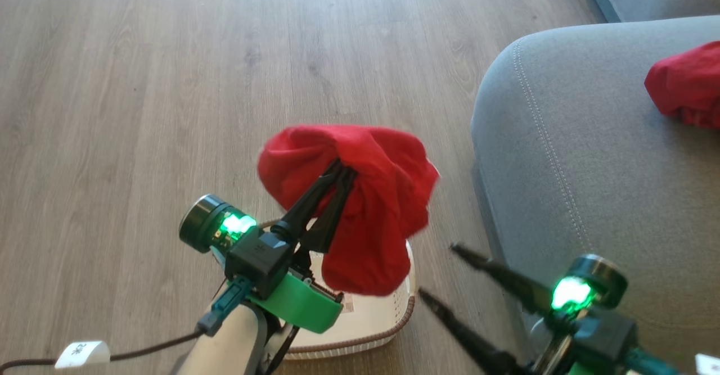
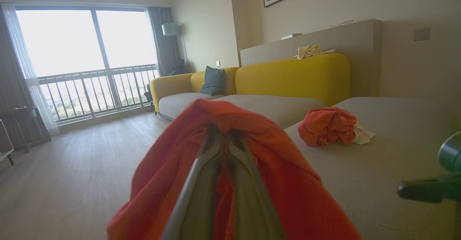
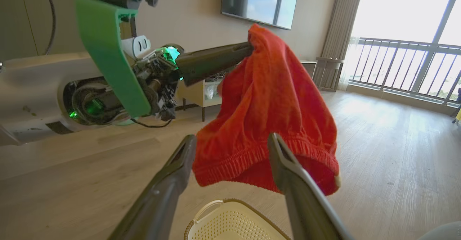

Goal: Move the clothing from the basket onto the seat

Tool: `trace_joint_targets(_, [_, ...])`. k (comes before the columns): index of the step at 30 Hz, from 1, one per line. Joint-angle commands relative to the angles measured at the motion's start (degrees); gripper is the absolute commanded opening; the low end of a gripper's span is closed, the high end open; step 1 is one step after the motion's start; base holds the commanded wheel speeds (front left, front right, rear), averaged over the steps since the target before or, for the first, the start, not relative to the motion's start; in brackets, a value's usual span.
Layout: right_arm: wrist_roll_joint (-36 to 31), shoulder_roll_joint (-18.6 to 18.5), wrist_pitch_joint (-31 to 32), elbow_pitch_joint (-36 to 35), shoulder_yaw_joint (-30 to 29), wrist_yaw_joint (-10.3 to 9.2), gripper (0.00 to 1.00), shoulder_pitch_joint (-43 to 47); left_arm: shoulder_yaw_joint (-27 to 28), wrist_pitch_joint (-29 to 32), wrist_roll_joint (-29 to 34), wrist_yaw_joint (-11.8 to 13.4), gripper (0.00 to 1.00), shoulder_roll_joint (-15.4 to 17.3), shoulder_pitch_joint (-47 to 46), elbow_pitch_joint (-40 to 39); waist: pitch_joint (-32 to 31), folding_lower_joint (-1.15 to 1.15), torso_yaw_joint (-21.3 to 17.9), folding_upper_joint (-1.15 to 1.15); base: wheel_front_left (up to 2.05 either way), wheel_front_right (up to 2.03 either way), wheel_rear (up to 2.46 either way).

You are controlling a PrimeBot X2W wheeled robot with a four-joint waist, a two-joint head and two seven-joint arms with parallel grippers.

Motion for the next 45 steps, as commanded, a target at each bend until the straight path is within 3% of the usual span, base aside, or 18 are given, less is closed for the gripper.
trace_joint_targets(1, [0.92,-0.41,-0.38,-2.51,-1.24,-0.01,1.00,-2.35,2.44,-0.55,0.46,-0.18,0.00,-0.06,-1.25,-1.80,0.10,-0.01,-0.18,0.00,0.00,0.00,0.00])
trace_joint_targets(5, [-0.21,0.70,-0.38,-1.87,-3.58,-0.01,1.00,-2.86,2.05,-0.55,0.73,-0.19,0.00,-0.06,-1.35,-1.84,0.25,-0.01,-0.20,0.00,0.00,0.00,0.00])
trace_joint_targets(15, [-2.80,4.66,-0.38,3.09,-1.91,-0.01,1.00,-5.96,-1.75,-0.55,1.61,-0.03,0.00,-0.06,-2.68,-2.22,0.01,-0.01,1.42,0.00,0.00,0.00,0.00])
trace_joint_targets(26, [-4.10,10.44,-0.31,12.23,-4.48,-0.01,1.00,-9.08,-6.13,-0.55,0.74,0.32,0.00,-0.06,-3.38,-2.35,-0.22,-0.01,3.29,0.00,0.00,0.00,0.00])
trace_joint_targets(33, [-8.55,12.90,-0.35,16.80,-1.59,-0.01,1.00,-11.59,-9.35,-0.55,0.22,-0.11,0.00,-0.06,-3.57,-2.67,-0.40,-0.01,4.16,0.00,0.00,0.00,0.00])
trace_joint_targets(42, [-10.08,17.06,-0.37,20.14,-2.36,-0.01,1.00,-12.67,-11.60,-0.55,-0.21,-0.42,0.00,-0.06,-3.37,-2.34,-0.73,-0.01,4.66,0.00,0.00,0.00,0.00])
trace_joint_targets(43, [-9.22,17.56,-0.37,20.55,-2.49,-0.01,0.59,-12.44,-11.78,-0.55,-0.23,-0.46,0.00,-0.06,-3.35,-2.29,-0.75,-0.01,4.74,0.00,0.00,0.00,0.00])
trace_joint_targets(44, [-8.68,17.92,-0.37,20.89,-2.89,-0.01,0.00,-12.37,-11.94,-0.55,-0.26,-0.49,0.00,-0.06,-3.33,-2.28,-0.71,-0.01,4.82,0.00,0.00,0.00,0.00])
trace_joint_targets(45, [-8.59,18.20,-0.37,21.09,-3.53,-0.01,0.00,-12.41,-12.06,-0.55,-0.29,-0.52,0.00,-0.06,-3.31,-2.32,-0.65,-0.01,4.89,0.00,0.00,0.00,0.00])
